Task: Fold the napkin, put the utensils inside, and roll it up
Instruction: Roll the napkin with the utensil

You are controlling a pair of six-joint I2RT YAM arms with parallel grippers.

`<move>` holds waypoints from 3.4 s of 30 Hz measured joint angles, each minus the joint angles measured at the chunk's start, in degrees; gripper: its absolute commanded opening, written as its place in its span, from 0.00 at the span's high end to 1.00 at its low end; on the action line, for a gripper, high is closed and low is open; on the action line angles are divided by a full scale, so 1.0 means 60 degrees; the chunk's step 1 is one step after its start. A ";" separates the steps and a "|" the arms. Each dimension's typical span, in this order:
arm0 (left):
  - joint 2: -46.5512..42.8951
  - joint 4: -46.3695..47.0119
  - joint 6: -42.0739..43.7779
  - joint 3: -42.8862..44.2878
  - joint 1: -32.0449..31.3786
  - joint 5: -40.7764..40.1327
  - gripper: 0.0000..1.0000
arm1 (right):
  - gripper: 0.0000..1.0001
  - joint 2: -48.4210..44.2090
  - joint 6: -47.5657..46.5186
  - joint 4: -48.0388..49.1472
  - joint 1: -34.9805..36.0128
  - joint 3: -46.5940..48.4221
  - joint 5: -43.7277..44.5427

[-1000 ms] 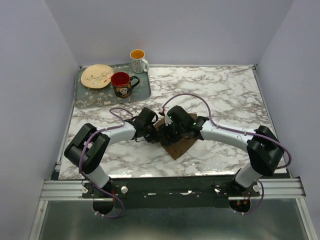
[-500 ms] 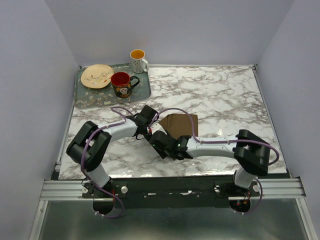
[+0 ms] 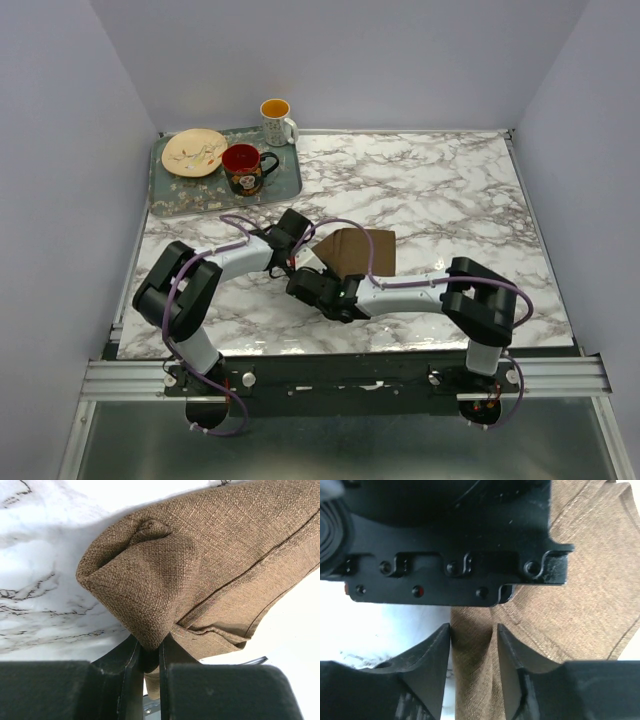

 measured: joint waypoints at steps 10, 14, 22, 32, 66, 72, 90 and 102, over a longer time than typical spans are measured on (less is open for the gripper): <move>-0.0011 0.0120 -0.0058 -0.0091 0.0069 0.0095 0.92 | 0.99 0.0251 0.0102 0.0000 0.0127 0.0138 0.0583; -0.0200 0.0510 0.0062 -0.0390 0.0124 0.0098 0.57 | 0.99 0.0168 -0.0058 0.0164 0.0127 0.0018 0.0463; -0.1333 0.1286 0.0506 -0.1534 0.0652 0.0277 0.01 | 0.99 -0.0721 0.0011 0.1257 -0.0678 -0.0911 -0.1366; -0.2095 0.2280 0.1392 -0.2211 0.1424 0.0597 0.01 | 0.99 -0.1144 0.0208 0.2543 -0.2514 -0.1639 -0.4965; -0.1861 0.3559 0.2073 -0.2488 0.0703 0.0397 0.20 | 0.99 0.1898 0.3523 0.7122 -0.6419 -0.2565 -1.5282; -0.2342 0.3555 0.1650 -0.2951 0.0499 0.0324 0.24 | 1.00 0.2065 0.4488 0.7406 -0.6488 -0.2608 -1.5387; -0.1574 0.4484 0.0688 -0.2940 0.0382 0.0470 0.30 | 0.99 0.2492 0.6787 0.9402 -0.6528 -0.3064 -1.5697; -0.0947 0.4430 0.0656 -0.2583 0.0382 0.0401 0.69 | 0.93 0.2583 0.6641 0.9402 -0.6652 -0.3002 -1.5857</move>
